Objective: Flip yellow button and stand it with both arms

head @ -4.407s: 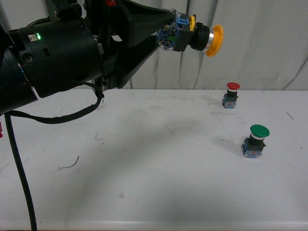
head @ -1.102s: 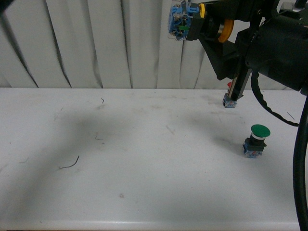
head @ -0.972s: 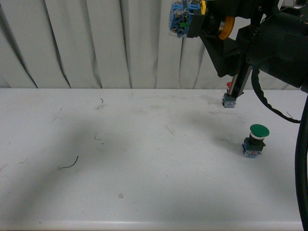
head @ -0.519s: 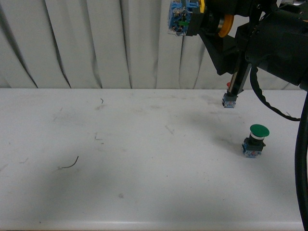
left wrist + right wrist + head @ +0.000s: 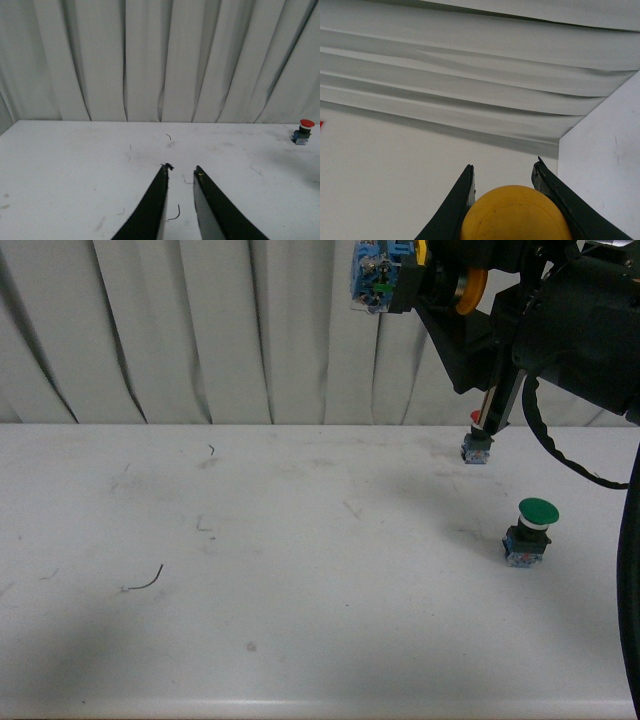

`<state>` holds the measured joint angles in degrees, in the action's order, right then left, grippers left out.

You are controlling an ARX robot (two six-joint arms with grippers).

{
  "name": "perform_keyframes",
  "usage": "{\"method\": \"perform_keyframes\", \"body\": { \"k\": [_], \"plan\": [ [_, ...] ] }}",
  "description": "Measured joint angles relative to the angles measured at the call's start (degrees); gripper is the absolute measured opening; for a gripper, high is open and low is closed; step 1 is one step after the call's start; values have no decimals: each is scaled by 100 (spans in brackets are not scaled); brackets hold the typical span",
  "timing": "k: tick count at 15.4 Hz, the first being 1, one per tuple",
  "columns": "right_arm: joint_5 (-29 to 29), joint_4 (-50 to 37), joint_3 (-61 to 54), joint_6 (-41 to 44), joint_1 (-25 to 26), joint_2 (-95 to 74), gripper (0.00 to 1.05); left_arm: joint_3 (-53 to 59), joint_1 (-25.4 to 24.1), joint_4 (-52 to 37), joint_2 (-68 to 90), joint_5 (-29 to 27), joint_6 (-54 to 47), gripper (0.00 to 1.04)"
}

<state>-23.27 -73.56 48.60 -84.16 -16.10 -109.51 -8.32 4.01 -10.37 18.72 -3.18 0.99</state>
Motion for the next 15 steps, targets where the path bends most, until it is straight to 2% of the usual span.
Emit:
{"method": "perform_keyframes", "body": {
  "k": [1,2,8,9,10,15],
  "plan": [
    [0,4,0,20,0,0,34,76,-382,0,-140,251,0,7],
    [-24,4,22,46,-2,4,34,243,-402,52,-286,321,-7,2],
    [-39,-4,33,199,-96,136,34,546,-393,297,-815,319,-4,2],
    [-37,4,28,227,-118,136,34,544,-393,920,-1246,319,-4,2],
    [-26,4,26,258,-129,136,34,640,-393,1119,-1679,319,-4,2],
    [-9,7,-42,302,-234,136,34,776,-396,1073,-1821,317,-7,2]
  ]
}}
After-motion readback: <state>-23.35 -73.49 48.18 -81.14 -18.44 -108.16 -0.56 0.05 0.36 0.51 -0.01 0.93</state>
